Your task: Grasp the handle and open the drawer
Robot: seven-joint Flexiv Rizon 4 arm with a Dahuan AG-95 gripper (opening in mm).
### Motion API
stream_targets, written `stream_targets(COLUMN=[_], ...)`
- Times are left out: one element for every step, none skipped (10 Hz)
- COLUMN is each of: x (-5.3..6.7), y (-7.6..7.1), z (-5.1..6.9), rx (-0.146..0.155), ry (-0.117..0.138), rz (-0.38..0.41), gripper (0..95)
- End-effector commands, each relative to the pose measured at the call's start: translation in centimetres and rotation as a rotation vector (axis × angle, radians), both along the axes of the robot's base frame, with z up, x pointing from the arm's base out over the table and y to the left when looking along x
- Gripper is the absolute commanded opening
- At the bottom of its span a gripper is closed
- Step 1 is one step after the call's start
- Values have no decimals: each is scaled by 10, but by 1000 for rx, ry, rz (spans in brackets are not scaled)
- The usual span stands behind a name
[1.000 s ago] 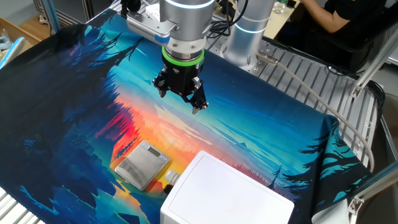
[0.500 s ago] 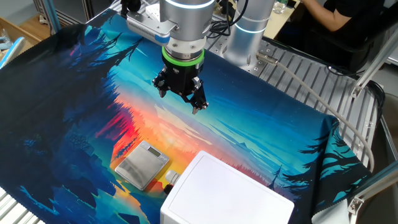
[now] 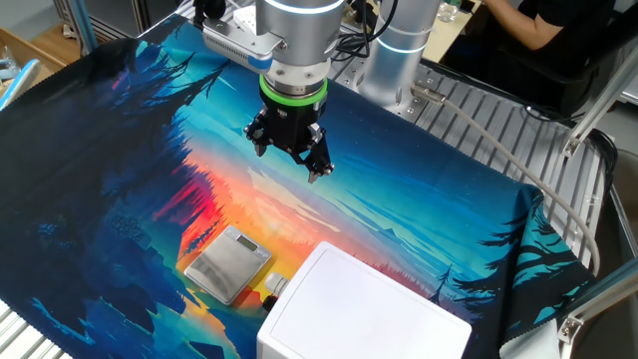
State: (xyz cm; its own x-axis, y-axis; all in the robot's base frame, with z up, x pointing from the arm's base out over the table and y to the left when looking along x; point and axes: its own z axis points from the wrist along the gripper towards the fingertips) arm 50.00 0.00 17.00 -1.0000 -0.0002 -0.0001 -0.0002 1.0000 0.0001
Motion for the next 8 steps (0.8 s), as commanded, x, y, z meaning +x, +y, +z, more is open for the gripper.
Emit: stream_targets(x=[0, 0, 0, 0, 0, 0, 0, 0], y=[0, 0, 0, 0, 0, 0, 0, 0], z=[0, 0, 0, 0, 0, 0, 0, 0], rx=[-8, -3, -3, -4, -4, -4, -5, -5], ry=[67, 69, 68, 68, 68, 68, 68, 68], rz=[-297, -298, -298, -299, -302, -304, -303, -302], gripper=[0, 0, 0, 0, 0, 0, 0, 0])
